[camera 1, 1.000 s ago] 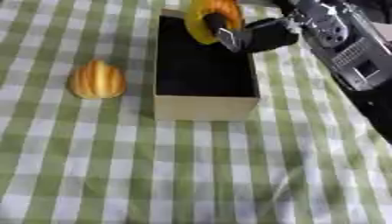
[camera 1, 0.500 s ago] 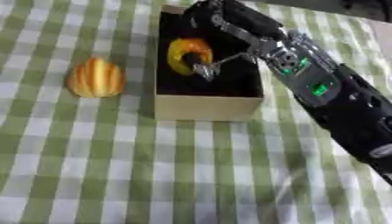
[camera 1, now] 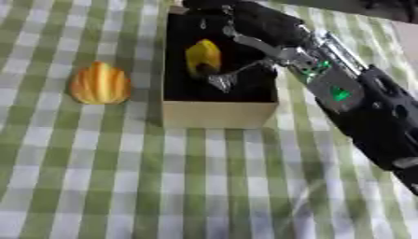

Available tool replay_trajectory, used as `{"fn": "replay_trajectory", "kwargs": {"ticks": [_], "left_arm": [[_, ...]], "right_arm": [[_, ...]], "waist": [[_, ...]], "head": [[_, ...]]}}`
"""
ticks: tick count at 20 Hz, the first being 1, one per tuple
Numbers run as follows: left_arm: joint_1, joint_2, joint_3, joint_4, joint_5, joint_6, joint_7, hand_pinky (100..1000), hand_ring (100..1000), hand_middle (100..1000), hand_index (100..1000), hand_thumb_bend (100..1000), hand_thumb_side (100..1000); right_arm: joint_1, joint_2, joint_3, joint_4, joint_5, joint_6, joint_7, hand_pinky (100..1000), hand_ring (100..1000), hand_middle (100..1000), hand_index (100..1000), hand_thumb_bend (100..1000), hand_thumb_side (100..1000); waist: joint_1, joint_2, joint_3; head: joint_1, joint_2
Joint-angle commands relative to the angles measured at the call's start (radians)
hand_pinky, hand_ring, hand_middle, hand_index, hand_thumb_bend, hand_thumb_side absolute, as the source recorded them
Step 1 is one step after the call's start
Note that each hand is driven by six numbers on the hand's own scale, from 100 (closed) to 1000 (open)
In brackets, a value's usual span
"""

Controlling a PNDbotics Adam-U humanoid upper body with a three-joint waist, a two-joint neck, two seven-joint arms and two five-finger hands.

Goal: Pick up objects on the table and place them in the box.

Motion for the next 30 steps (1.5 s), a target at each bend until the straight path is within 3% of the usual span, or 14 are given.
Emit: {"fn": "replay_trajectory", "kwargs": {"ticks": [1,4,7,8,9,10,13,19,22,26,30], "left_arm": [[-0.004,0.005,0.004,-0.016,-0.001,0.009,0.0,828,626,612,833,100,657],[0.004,0.006,0.008,-0.016,-0.003,0.012,0.007,827,625,611,832,100,656],[0.022,0.021,0.021,-0.016,-0.015,0.012,0.028,827,625,611,831,100,654],[0.029,0.029,0.026,-0.016,-0.023,0.011,0.037,827,624,611,832,100,652],[0.038,0.04,0.033,-0.016,-0.031,0.01,0.047,828,624,612,832,100,651],[0.045,0.051,0.039,-0.016,-0.04,0.008,0.058,828,623,612,832,100,649],[0.061,0.078,0.053,-0.016,-0.066,0.008,0.089,828,621,611,832,100,646],[0.056,0.145,0.062,-0.016,-0.128,0.024,0.128,829,616,616,836,100,627],[0.028,0.222,0.061,-0.016,-0.196,0.05,0.138,827,617,630,850,100,607],[-0.038,0.347,0.043,-0.016,-0.341,0.12,0.13,828,651,669,880,100,586],[-0.113,0.464,-0.024,-0.016,-0.544,0.239,-0.023,843,728,730,896,100,538]], "right_arm": [[-0.007,-0.042,-0.032,-0.038,-0.065,0.007,0.001,977,1000,782,939,100,334],[0.01,-0.062,-0.069,-0.1,-0.164,0.05,-0.014,950,980,722,910,100,102],[0.089,-0.102,-0.141,-0.235,-0.311,0.13,-0.072,931,943,667,872,100,100],[0.121,-0.117,-0.166,-0.264,-0.36,0.14,-0.098,923,922,635,849,100,141],[0.166,-0.137,-0.196,-0.278,-0.412,0.121,-0.133,922,918,630,845,100,166],[0.214,-0.155,-0.226,-0.285,-0.459,0.09,-0.168,916,900,607,822,100,251],[0.362,-0.186,-0.309,-0.291,-0.572,-0.009,-0.27,914,880,584,799,100,337],[0.6,-0.132,-0.426,-0.292,-0.727,-0.202,-0.396,914,855,563,770,100,386],[0.719,-0.055,-0.447,-0.292,-0.724,-0.302,-0.422,916,852,565,768,100,391],[0.833,0.068,-0.446,-0.292,-0.647,-0.41,-0.472,918,851,569,768,100,385],[0.908,0.193,-0.424,-0.292,-0.518,-0.47,-0.528,918,847,563,762,100,402]], "waist": [[0.013,-0.035,-0.005],[0.02,-0.045,-0.019],[0.029,-0.057,-0.05],[0.033,-0.061,-0.062],[0.037,-0.066,-0.078],[0.041,-0.07,-0.093],[0.056,-0.077,-0.137],[0.088,-0.089,-0.215],[0.101,-0.093,-0.242],[0.115,-0.097,-0.267],[0.125,-0.098,-0.295]], "head": [[0.005,-0.003],[0.024,0.009],[0.077,0.027],[0.098,0.032],[0.122,0.038],[0.144,0.042],[0.196,0.052],[0.275,0.069],[0.303,0.072],[0.319,0.073],[0.337,0.069]]}}
